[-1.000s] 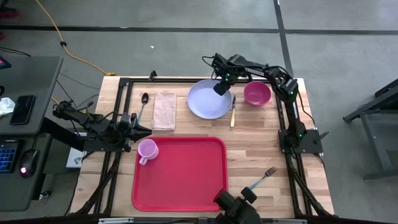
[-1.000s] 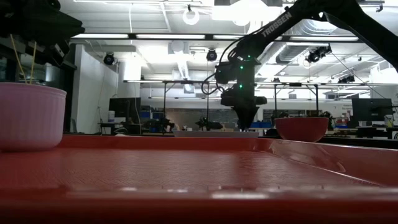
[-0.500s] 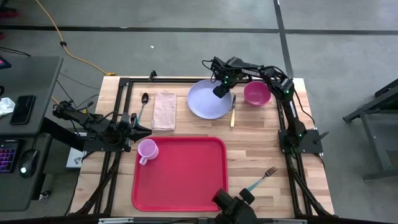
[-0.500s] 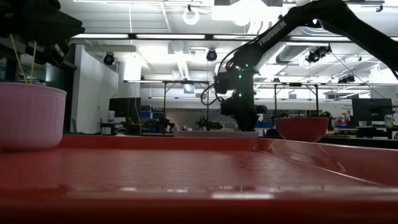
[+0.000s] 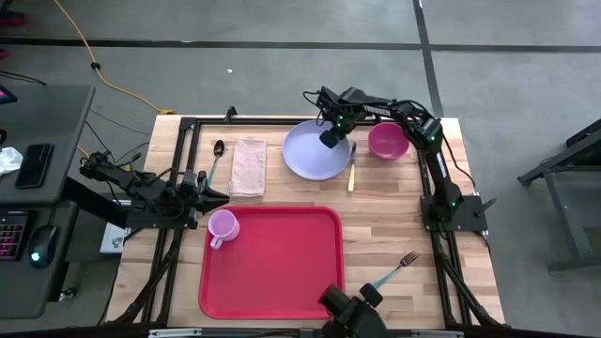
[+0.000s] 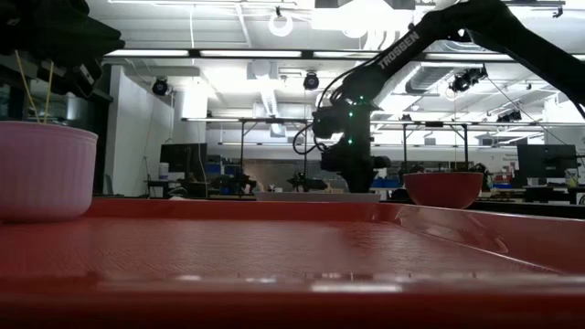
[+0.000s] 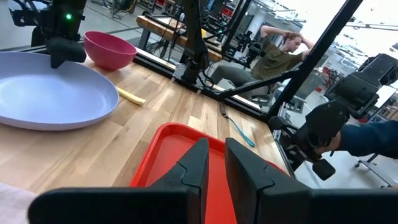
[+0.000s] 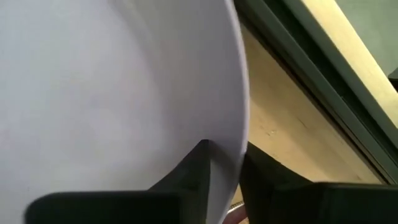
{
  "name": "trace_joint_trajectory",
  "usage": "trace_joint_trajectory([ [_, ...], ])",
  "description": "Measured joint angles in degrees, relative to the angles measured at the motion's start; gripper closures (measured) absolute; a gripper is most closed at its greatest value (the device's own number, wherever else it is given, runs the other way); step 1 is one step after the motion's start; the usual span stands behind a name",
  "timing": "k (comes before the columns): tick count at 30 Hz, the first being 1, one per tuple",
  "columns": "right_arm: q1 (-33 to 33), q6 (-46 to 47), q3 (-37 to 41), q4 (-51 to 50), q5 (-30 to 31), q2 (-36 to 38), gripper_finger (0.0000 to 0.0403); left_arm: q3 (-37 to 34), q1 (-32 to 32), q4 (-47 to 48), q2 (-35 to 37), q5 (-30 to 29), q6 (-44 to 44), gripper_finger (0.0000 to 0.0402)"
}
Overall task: Set up tray
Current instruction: Put the blue plate on the bottom of the pink mug on the orange serving tray
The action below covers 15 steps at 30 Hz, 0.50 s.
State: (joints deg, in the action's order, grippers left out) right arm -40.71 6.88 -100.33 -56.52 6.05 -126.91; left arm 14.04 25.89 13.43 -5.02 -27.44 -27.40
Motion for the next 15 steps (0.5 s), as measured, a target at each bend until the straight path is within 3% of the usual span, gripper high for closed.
trace_joint_trajectory([
  [4,-0.07,0.78,-0.14,0.78,-0.57,0.05,0.0394,0.0,0.0,0.04,0.0,0.0,0.02,0.0316],
  [15,0.04,3.21,-0.15,0.43,1.15,0.09,0.0399,0.0,0.0,0.65,0.0,0.0,0.11,0.0316],
])
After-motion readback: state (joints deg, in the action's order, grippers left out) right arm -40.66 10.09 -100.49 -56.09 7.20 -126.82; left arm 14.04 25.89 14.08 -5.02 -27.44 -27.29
